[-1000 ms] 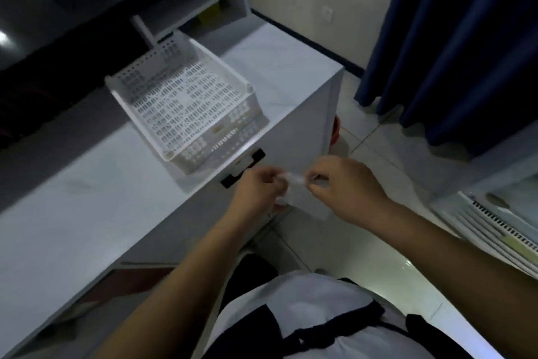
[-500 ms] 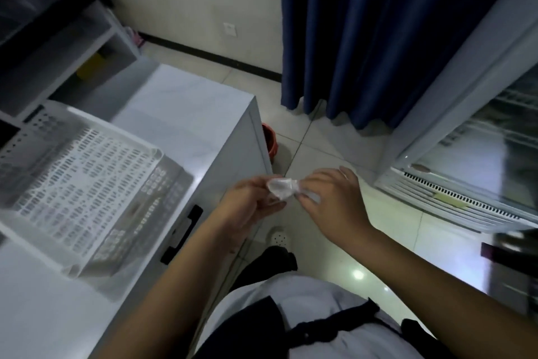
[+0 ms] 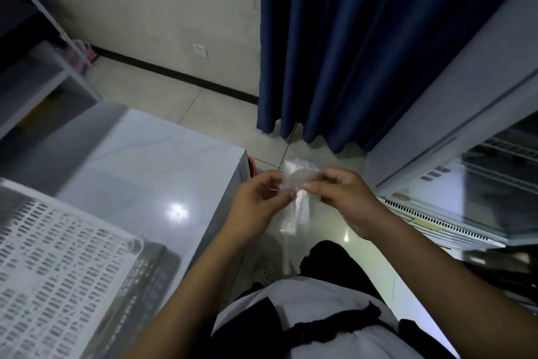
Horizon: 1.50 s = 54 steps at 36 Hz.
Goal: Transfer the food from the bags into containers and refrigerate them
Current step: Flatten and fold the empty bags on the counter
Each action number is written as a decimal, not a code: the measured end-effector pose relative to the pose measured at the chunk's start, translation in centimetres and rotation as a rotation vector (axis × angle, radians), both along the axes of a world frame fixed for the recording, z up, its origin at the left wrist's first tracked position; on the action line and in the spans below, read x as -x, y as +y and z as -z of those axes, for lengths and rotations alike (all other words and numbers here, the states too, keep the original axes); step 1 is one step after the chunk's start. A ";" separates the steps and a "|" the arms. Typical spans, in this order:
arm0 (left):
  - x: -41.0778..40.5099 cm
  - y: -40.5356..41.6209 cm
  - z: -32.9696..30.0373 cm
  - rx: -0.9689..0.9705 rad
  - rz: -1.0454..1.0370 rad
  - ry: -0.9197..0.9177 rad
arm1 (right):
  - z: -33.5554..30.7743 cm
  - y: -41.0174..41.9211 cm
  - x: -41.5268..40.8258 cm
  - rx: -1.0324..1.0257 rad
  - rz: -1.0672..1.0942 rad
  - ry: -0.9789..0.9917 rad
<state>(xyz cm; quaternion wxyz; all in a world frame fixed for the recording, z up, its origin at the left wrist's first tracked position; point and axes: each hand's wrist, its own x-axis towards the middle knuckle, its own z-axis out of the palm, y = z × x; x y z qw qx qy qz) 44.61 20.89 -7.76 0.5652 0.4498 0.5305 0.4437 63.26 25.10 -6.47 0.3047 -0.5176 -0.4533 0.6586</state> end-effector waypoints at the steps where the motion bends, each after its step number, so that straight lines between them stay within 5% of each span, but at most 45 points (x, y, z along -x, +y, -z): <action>1: 0.1 0.6 0.1 -0.023 0.008 0.079 | -0.2 0.9 -0.2 -0.054 -0.021 -0.057; 6: 0.2 4.2 1.4 -0.052 0.113 0.481 | -1.7 5.9 -1.2 -0.379 -0.389 -0.468; 14: -2.2 12.2 4.8 0.017 0.093 0.606 | 1.3 16.6 -0.3 -0.613 -0.819 -0.913; 21: -4.2 20.6 8.6 0.180 -0.041 0.727 | 6.7 30.1 -3.1 -0.579 -0.888 -0.864; 31: -6.9 26.3 13.6 0.473 -0.353 0.622 | 14.0 38.9 -2.6 -0.352 -1.004 -0.577; 40: -6.0 26.1 25.8 0.969 -0.617 0.375 | 24.6 40.6 0.3 -0.374 -1.337 -0.923; 48: 1.8 30.7 38.0 0.899 -1.123 0.346 | 34.7 41.3 1.4 -0.175 -1.334 -0.988; 52: 7.0 33.7 44.3 0.915 -1.165 0.432 | 40.1 42.3 2.2 -0.192 -1.265 -0.988; 54: 8.8 34.6 47.6 0.906 -1.302 0.324 | 42.9 42.9 2.8 -0.195 -1.250 -0.968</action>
